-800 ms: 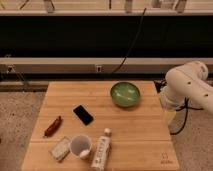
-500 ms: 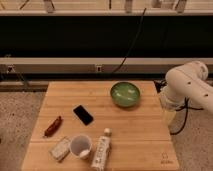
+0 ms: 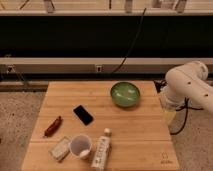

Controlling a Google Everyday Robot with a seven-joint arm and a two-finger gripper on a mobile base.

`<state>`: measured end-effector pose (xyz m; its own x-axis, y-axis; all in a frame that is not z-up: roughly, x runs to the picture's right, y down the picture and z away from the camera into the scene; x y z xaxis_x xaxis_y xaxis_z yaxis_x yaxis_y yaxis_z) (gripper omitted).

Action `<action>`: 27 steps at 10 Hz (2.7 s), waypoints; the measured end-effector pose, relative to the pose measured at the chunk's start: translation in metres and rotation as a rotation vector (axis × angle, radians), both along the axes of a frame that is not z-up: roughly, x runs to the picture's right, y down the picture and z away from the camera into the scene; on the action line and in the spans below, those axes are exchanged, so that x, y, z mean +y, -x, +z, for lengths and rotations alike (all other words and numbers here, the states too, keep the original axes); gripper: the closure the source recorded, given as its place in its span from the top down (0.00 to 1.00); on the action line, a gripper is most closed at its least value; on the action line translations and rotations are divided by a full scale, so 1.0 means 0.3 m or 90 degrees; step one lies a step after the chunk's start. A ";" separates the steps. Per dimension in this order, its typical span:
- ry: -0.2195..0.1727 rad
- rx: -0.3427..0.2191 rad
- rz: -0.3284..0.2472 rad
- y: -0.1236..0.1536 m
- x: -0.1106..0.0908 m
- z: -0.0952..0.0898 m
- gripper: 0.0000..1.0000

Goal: Pick up the ceramic bowl

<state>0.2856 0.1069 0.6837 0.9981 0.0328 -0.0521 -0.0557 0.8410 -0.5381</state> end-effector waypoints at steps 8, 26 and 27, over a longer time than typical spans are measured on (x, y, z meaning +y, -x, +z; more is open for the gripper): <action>-0.007 -0.008 -0.022 0.038 -0.029 0.026 0.80; -0.057 -0.105 -0.185 0.257 -0.151 0.237 0.80; -0.057 -0.115 -0.193 0.273 -0.142 0.261 0.80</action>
